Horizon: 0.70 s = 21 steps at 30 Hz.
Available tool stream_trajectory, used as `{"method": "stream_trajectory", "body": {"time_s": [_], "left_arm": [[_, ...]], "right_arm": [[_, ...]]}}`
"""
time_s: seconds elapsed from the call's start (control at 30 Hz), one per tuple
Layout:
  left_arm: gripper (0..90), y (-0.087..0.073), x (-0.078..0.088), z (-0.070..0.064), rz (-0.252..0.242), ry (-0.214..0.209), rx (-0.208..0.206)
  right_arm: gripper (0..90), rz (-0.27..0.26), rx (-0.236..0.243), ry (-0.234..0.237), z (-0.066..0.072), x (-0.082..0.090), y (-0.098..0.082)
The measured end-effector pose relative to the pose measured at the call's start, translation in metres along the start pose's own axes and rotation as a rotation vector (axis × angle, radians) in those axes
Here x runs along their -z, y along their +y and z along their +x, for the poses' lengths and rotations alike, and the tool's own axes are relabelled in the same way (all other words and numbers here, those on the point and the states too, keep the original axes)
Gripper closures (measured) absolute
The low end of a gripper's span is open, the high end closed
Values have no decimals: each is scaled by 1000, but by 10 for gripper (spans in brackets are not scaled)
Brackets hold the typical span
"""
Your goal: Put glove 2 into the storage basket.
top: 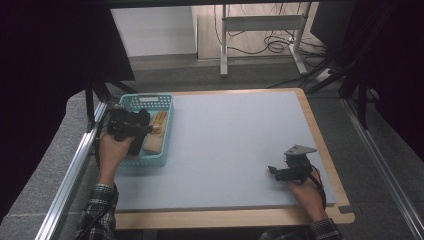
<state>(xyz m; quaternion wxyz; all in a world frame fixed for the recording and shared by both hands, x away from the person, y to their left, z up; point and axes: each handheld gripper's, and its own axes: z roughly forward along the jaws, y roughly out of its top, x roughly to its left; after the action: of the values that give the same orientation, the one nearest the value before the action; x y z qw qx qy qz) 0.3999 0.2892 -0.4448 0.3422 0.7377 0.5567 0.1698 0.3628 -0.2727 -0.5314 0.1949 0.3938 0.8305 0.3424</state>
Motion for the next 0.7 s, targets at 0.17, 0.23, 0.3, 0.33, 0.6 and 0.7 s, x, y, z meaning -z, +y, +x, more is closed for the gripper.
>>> {"method": "stream_trajectory", "body": {"time_s": [0.17, 0.23, 0.3, 0.33, 0.6, 0.7], "left_arm": [[36, -2, 3, -6, -13, -21, -18], [34, -3, 3, -9, -17, -26, -28], [30, -4, 4, -12, -18, -31, -33], [28, -4, 5, -13, -20, -31, -37], [27, -6, 11, -22, -48, -50, -72], [25, -7, 11, -28, -51, -58, -87]], "right_arm": [[111, 0, 0, 0, 0, 0, 0], [111, 0, 0, 0, 0, 0, 0], [111, 0, 0, 0, 0, 0, 0], [111, 0, 0, 0, 0, 0, 0], [111, 0, 0, -1, 0, 0, 0], [111, 0, 0, -1, 0, 0, 0]]}}
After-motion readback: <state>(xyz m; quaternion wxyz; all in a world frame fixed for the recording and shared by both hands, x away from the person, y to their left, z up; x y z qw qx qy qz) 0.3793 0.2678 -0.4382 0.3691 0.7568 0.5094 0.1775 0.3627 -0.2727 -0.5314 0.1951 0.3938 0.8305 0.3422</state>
